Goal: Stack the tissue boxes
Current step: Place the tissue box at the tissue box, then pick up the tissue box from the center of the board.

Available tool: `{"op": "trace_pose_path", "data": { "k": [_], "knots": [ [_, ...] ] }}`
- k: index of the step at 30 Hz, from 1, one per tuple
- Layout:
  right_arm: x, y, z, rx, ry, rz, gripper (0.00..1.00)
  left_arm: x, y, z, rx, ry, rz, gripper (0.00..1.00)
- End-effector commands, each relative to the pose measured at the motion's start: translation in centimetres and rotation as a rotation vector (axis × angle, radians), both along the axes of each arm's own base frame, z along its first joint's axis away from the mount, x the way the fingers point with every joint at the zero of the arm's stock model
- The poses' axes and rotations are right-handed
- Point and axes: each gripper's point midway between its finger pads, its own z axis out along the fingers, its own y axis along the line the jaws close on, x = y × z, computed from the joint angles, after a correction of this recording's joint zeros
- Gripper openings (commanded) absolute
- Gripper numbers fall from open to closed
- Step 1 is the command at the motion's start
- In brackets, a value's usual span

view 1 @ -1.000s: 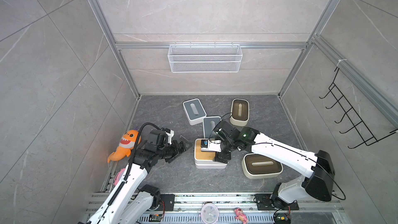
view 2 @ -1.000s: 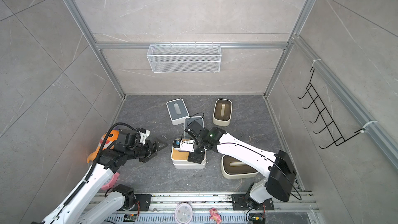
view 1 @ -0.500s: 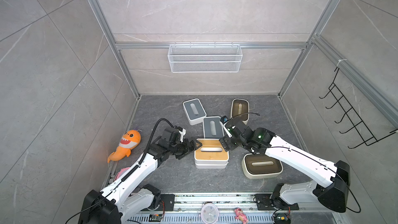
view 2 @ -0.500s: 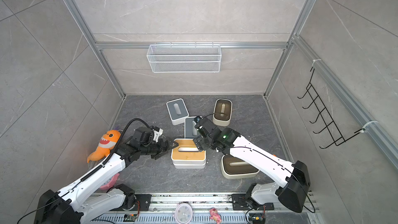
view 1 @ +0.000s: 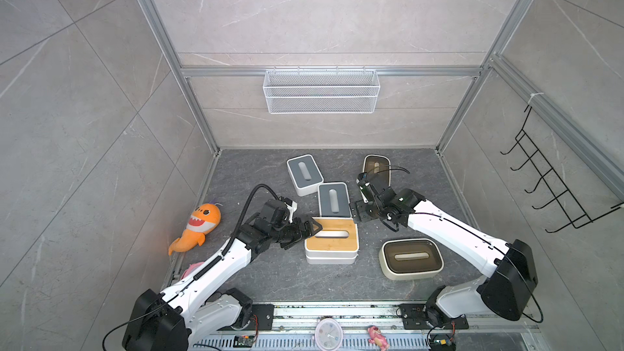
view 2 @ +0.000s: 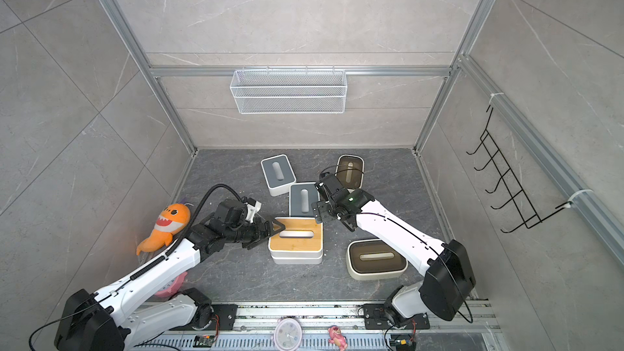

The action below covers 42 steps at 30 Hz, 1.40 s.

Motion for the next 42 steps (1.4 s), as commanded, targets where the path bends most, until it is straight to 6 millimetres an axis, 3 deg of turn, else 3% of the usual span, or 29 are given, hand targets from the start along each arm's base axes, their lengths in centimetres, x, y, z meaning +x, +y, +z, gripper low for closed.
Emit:
{"op": "trace_pose_path", "data": {
  "k": [1, 15, 32, 42],
  "knots": [
    [0.7, 0.9, -0.2, 0.059, 0.010, -0.007, 0.92, 0.9, -1.0, 2.1, -0.045, -0.049, -0.005, 0.97],
    [4.9, 2.4, -3.6, 0.100, 0.090, -0.013, 0.91, 0.2, -0.5, 2.8, -0.044, -0.058, 0.011, 0.97],
    [9.9, 4.8, -8.0, 0.090, 0.150, -0.029, 0.86, -0.1, -0.9, 2.3, -0.043, -0.021, -0.012, 0.97],
    [11.5, 5.3, -10.1, 0.072, 0.182, -0.031, 0.78, -0.7, 2.9, 1.7, 0.170, -0.077, 0.020, 0.98]
  ]
}}
